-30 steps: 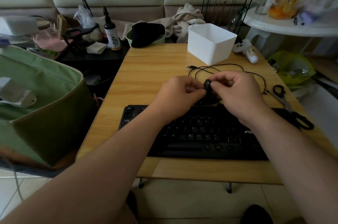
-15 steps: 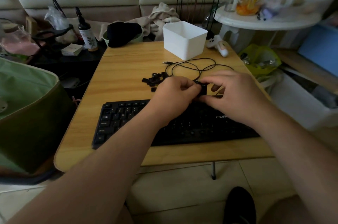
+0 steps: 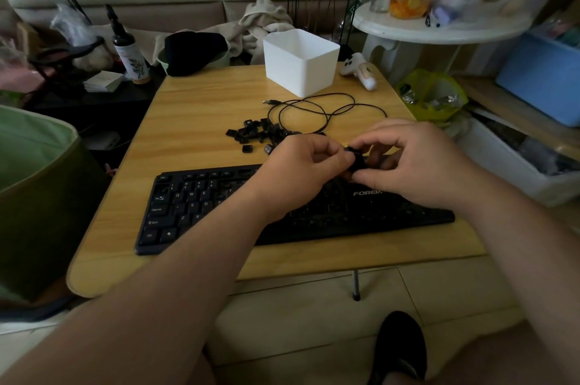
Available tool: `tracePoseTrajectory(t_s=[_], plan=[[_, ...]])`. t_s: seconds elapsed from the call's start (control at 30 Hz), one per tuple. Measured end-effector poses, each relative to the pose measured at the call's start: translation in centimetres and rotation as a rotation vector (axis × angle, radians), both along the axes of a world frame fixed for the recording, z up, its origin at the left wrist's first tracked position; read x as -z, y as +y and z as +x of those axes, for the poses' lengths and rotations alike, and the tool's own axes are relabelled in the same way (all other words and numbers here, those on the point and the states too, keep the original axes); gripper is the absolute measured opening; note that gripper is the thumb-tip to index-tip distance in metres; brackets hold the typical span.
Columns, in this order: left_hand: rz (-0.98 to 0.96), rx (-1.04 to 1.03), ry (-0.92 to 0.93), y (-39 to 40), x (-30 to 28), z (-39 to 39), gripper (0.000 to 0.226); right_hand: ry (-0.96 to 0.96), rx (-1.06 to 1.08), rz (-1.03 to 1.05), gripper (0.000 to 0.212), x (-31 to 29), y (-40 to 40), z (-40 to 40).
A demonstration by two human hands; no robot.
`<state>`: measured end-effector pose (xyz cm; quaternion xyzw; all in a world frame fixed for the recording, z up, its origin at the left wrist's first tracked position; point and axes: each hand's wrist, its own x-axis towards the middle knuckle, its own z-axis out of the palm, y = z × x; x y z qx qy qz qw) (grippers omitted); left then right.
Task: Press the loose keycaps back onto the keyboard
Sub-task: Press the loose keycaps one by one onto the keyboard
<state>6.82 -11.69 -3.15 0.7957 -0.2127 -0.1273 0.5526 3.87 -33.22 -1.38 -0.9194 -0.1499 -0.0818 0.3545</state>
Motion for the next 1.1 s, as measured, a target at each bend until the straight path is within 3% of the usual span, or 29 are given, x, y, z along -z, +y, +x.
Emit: tracePoseTrajectory(t_s=[0.13,0.33,0.8,1.1], plan=[[0.391,-0.098,-0.336,1.3,0.2,1.3,0.020,0.059,0.036,-0.169,0.045,0.8,-0.2,0.8],[0.591,-0.227,-0.403,4.5,0.7,3.6,0.017,0.213,-0.025,-0.417,0.043,1.3,0.7,1.2],[0.582,-0.168,-0.444,4.1,1.5,3.1,0.017,0.279,-0.022,-0.428,0.046,1.3,2.0,1.7],[0.558,-0.144,-0.521,2.0,2.0,2.0,0.017,0.338,0.051,-0.444,0.036,0.5,3.3,2.2]])
